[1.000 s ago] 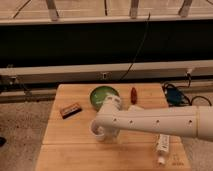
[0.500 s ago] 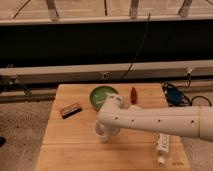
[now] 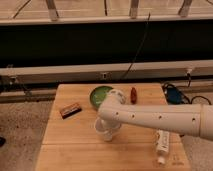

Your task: Pick up the ceramic cup

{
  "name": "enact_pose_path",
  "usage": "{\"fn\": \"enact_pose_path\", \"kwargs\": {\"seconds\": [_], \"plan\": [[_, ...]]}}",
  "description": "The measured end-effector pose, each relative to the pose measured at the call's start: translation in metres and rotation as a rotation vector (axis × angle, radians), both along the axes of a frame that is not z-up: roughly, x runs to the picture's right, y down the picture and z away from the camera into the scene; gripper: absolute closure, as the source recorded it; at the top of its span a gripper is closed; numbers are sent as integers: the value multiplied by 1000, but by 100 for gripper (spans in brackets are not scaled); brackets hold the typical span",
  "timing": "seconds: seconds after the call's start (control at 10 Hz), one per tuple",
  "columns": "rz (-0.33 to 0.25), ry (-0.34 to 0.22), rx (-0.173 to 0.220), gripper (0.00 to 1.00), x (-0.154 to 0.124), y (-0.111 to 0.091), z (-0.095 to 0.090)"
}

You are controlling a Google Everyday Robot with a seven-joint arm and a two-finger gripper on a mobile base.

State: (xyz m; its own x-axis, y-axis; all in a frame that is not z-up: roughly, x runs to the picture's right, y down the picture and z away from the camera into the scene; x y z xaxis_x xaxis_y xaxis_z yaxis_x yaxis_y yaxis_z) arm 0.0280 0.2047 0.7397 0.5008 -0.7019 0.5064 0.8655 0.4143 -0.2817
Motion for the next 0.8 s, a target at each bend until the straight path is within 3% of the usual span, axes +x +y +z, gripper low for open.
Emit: {"fn": "enact_pose_path", "kwargs": {"seconds": [0.8], "plan": [[-12, -13, -1, 96, 6, -35, -4]]}}
